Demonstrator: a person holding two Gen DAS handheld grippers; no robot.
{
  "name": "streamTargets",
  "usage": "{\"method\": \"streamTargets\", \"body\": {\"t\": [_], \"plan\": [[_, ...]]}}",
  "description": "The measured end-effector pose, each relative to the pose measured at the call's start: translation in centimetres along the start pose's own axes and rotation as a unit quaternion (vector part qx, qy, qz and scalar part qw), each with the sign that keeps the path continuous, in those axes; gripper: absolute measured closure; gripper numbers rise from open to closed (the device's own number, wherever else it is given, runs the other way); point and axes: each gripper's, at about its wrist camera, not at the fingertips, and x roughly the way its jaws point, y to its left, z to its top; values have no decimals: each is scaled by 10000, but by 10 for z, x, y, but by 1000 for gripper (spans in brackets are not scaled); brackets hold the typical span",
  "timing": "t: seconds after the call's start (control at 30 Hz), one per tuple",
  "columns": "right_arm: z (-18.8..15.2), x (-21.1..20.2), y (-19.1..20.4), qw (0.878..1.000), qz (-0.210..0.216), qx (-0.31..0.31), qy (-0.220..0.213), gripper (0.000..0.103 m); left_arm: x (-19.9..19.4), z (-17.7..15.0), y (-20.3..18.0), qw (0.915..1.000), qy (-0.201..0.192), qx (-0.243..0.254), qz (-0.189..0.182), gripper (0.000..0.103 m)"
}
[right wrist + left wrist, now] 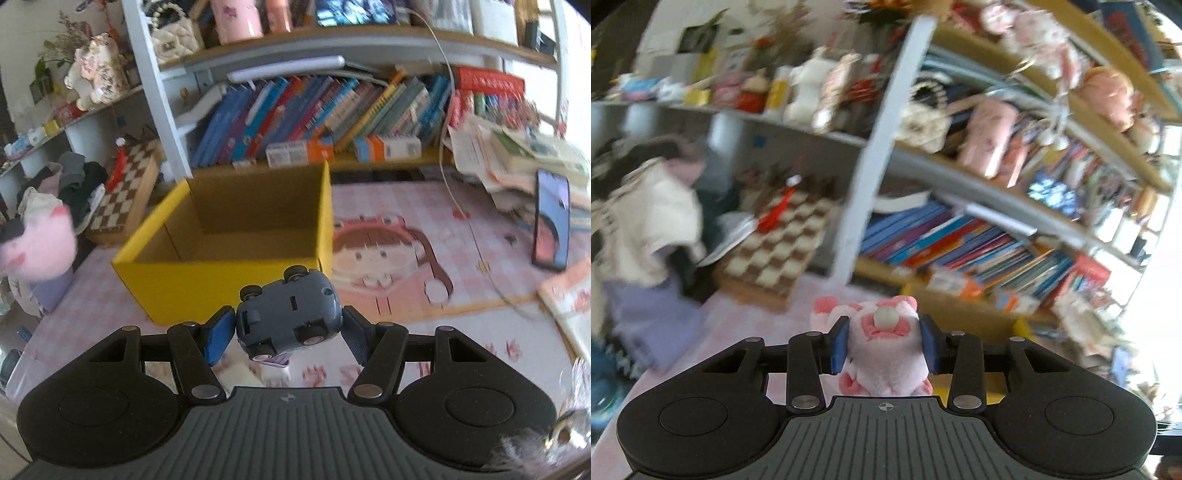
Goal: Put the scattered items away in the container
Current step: 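Carry the pig and car into the yellow box and open both tools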
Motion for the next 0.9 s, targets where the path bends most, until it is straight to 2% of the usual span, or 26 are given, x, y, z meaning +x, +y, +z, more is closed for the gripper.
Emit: {"method": "streamTargets", "body": {"t": [0.13, 0.27, 0.4, 0.7, 0.9], "plan": [[25, 8, 6, 9998, 49, -127, -170, 43, 28, 11, -15, 9985, 44, 190, -515, 65], [51, 27, 11, 9996, 103, -172, -203, 42, 64, 21, -32, 9939, 306, 93, -1059, 65], [75, 54, 16, 9995, 139, -257, -139, 42, 95, 22, -53, 9900, 476, 452, -1248, 65], [89, 136, 24, 9961, 56, -739, 474, 42, 161, 2, -69, 9820, 1046, 1026, -1191, 65], [89, 184, 32, 9879, -43, -1254, 909, 42, 199, -7, -71, 9754, 1388, 1340, -1067, 65]]}}
